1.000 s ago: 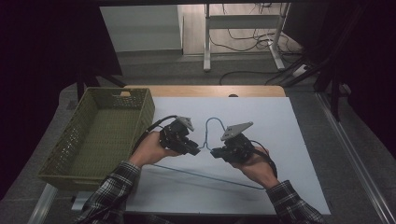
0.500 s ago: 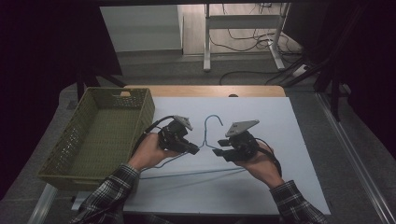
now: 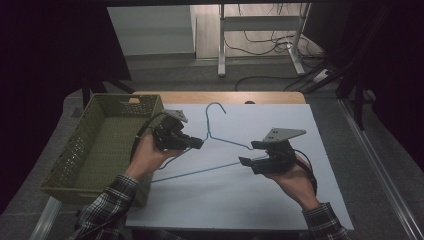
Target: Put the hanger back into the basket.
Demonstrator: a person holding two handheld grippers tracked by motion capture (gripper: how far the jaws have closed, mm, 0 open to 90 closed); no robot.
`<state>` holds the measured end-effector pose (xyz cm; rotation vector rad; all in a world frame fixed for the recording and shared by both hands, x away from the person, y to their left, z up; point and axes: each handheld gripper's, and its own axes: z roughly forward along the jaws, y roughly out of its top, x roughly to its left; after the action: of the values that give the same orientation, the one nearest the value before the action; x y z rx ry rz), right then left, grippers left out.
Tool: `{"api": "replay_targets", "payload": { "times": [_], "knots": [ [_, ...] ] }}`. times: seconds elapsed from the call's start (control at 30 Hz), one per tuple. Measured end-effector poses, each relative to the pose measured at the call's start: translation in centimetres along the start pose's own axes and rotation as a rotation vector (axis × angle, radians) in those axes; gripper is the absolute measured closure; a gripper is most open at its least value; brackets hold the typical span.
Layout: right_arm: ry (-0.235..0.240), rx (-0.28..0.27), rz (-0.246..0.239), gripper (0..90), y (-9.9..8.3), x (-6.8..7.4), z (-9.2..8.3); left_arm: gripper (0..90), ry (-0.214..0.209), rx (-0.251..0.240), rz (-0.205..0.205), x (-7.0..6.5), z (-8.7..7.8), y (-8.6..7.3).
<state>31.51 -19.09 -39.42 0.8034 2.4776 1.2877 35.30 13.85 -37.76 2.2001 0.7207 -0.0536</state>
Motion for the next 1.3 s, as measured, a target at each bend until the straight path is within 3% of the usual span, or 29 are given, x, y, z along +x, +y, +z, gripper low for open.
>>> {"api": "replay_targets", "payload": {
  "times": [0.3,0.53,0.77,0.97,1.03,1.3],
  "knots": [
    [-0.015,-0.002,0.057,19.5,-1.8,-0.8,-0.8,87.3,0.111,-0.071,-0.019,0.5,-4.3,0.4],
    [-0.013,-0.006,0.086,15.2,-2.6,-0.9,-1.2,87.3,0.198,-0.119,-0.05,1.7,-7.3,-0.3],
    [-0.008,0.007,0.1,12.7,-3.3,-0.7,-1.3,87.4,0.286,-0.151,-0.101,3.5,-10.5,-2.2],
    [-0.01,0.031,0.103,12.6,-4.1,-0.6,-1.1,87.4,0.351,-0.185,-0.175,5.3,-13.8,-5.1],
    [-0.012,0.033,0.106,12.7,-4.1,-0.7,-1.1,87.4,0.355,-0.19,-0.185,5.6,-14.3,-5.5],
    [-0.016,0.044,0.112,12.8,-4.7,-0.8,-1.1,87.4,0.454,-0.233,-0.268,7.1,-17.7,-9.3]
  ]
}}
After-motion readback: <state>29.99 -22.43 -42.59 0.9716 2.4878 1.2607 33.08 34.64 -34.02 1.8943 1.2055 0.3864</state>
